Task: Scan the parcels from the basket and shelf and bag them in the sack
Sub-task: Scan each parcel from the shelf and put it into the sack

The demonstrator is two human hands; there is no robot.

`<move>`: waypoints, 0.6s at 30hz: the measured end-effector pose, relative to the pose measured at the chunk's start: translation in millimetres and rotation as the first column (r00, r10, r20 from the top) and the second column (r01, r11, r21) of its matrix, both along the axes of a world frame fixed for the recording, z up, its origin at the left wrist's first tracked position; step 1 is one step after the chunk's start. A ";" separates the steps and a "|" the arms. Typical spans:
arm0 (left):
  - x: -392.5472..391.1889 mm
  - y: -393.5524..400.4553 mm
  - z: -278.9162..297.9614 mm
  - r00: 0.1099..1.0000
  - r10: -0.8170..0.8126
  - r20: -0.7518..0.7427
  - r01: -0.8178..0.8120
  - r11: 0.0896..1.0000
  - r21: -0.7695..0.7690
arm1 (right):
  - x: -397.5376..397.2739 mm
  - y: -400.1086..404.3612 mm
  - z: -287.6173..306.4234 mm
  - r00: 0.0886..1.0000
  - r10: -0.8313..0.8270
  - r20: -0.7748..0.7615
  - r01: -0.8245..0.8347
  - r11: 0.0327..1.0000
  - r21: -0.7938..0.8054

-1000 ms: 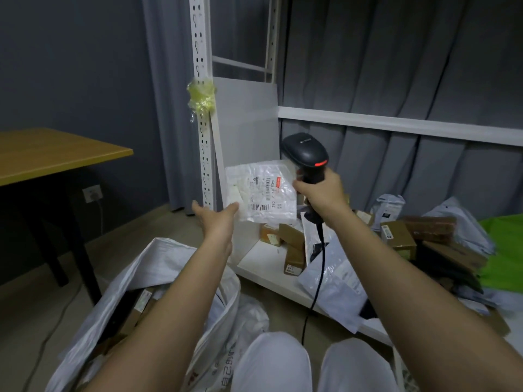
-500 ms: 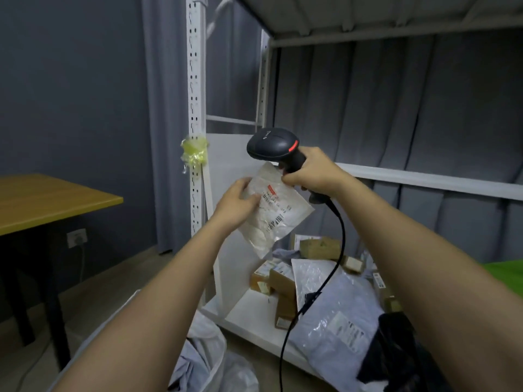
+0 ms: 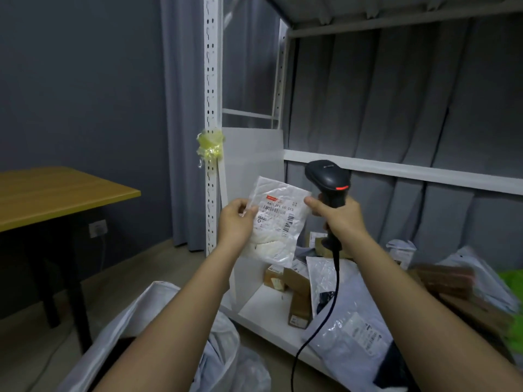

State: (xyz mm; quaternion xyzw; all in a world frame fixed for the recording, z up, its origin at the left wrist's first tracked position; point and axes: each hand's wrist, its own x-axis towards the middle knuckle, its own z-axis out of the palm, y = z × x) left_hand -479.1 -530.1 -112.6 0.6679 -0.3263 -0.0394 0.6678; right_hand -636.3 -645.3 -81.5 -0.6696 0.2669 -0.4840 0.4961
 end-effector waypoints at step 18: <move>29.9 20.2 -64.3 0.957 0.062 -0.283 -0.079 0.996 -0.048 | 12.1 58.6 -101.5 0.966 0.167 -0.200 -0.104 0.952 0.289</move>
